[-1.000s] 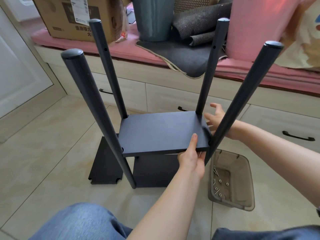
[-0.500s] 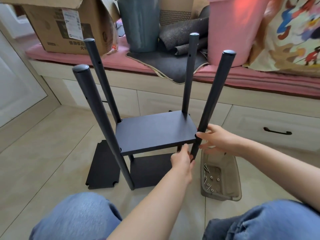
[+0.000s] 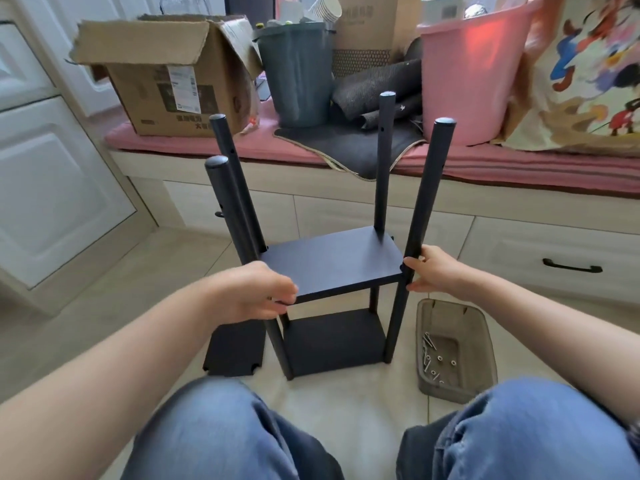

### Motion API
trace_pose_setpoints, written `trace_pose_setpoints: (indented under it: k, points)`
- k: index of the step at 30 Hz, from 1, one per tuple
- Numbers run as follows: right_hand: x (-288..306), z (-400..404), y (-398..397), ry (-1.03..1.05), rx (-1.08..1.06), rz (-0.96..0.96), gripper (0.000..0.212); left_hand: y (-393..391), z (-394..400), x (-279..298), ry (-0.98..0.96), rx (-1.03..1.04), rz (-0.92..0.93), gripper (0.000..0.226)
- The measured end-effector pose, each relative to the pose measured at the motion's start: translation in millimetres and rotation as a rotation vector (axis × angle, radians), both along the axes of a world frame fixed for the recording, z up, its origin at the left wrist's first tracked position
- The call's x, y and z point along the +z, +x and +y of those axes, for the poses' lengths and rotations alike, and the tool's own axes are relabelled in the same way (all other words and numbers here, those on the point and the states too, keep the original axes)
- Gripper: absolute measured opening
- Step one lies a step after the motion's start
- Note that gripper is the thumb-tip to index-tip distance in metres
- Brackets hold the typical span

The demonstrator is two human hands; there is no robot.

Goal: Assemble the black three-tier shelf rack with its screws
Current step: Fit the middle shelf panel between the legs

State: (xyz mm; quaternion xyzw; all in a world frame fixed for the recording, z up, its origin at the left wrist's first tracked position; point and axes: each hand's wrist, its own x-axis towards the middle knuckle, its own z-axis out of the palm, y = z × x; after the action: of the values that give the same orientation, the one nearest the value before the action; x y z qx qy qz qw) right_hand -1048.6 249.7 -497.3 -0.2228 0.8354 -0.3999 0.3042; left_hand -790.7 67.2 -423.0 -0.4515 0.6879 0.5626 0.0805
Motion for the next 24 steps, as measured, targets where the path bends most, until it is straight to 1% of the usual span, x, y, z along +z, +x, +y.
trace_pose_setpoints:
  k: [3,5,6,7,9,10,11,13,16,18,21,24]
  points:
    - [-5,-5,-10,0.030,0.004,0.055,0.010,16,-25,-20,-0.189,-0.107,-0.226,0.027]
    - [-7,-10,-19,0.050,-0.001,0.079,0.014,19,-39,-36,-0.333,-0.113,-0.314,0.038]
    - [-8,-13,-23,0.048,-0.012,0.077,0.015,18,-43,-44,-0.363,-0.090,-0.292,0.045]
    - [-9,-15,-28,0.046,-0.017,0.080,0.015,16,-45,-51,-0.350,-0.064,-0.233,0.057]
    - [-11,-23,-40,0.042,-0.010,0.100,0.014,8,-46,-63,-0.284,-0.065,-0.073,0.088]
    - [-12,-26,-47,0.027,-0.013,0.101,0.016,3,-45,-70,-0.286,-0.101,-0.018,0.095]
    - [-13,-29,-53,0.007,-0.021,0.096,0.017,-3,-45,-77,-0.305,-0.140,0.016,0.095]
    - [-14,-35,-65,-0.038,-0.044,0.092,0.020,-12,-43,-89,-0.335,-0.169,0.058,0.088]
    - [-19,-37,-79,-0.121,-0.118,0.114,0.023,-24,-38,-101,-0.335,-0.162,0.132,0.063]
    - [-30,-31,-85,-0.155,-0.183,0.132,0.025,-32,-32,-106,-0.352,-0.150,0.193,0.055]
    - [-54,-13,-85,-0.107,-0.217,0.090,0.036,-45,-20,-111,-0.361,-0.123,0.275,0.051]
    - [-82,14,-81,0.009,-0.208,0.022,0.033,-58,-4,-118,-0.346,-0.074,0.335,0.045]
